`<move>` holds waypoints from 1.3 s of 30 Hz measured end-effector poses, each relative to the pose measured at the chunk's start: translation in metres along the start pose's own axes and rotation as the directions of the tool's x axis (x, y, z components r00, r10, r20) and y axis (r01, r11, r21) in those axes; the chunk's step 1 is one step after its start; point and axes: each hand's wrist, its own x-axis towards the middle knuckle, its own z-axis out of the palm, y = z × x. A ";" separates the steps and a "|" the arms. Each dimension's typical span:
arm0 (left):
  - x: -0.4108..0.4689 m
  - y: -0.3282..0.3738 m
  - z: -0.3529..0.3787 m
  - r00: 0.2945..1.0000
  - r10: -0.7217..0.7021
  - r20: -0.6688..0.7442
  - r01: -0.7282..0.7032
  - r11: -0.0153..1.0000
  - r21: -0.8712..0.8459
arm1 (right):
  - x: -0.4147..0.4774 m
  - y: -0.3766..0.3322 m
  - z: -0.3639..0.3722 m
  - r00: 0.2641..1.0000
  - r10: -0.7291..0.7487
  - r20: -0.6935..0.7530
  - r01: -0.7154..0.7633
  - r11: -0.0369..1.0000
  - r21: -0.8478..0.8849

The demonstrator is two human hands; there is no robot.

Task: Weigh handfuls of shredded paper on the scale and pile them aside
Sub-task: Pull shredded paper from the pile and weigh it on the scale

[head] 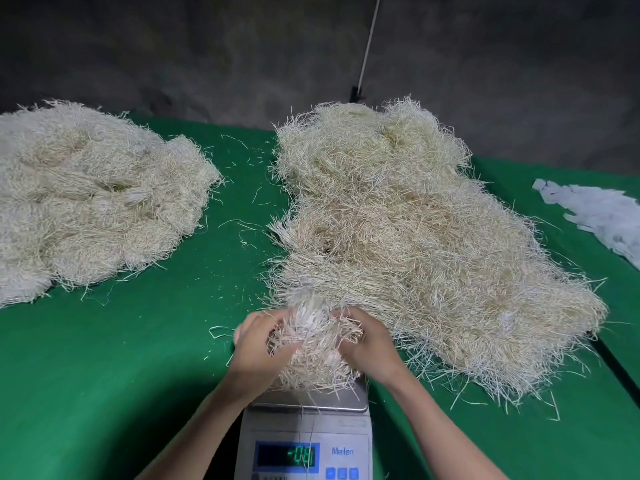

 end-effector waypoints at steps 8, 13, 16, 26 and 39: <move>-0.005 0.016 -0.029 1.000 -0.010 0.009 0.012 0.981 -0.192 | -0.008 -0.004 -0.015 0.995 -0.019 0.094 0.026 0.997 -0.079; -0.004 0.035 -0.041 0.984 0.015 -0.180 -0.061 0.966 -0.252 | -0.008 -0.005 -0.027 0.980 -0.024 0.199 0.046 0.993 -0.106; -0.004 0.045 -0.044 0.972 0.052 -0.230 -0.111 0.961 -0.252 | -0.012 -0.012 -0.035 0.962 -0.039 0.270 0.074 0.990 -0.121; -0.009 0.074 -0.049 0.952 0.134 -0.275 -0.187 0.966 -0.179 | -0.032 -0.047 -0.053 0.965 -0.167 0.204 0.177 0.984 -0.033; -0.013 0.086 -0.049 0.954 0.141 -0.266 -0.206 0.950 -0.234 | -0.038 -0.050 -0.052 0.977 -0.211 -0.027 0.211 0.977 0.002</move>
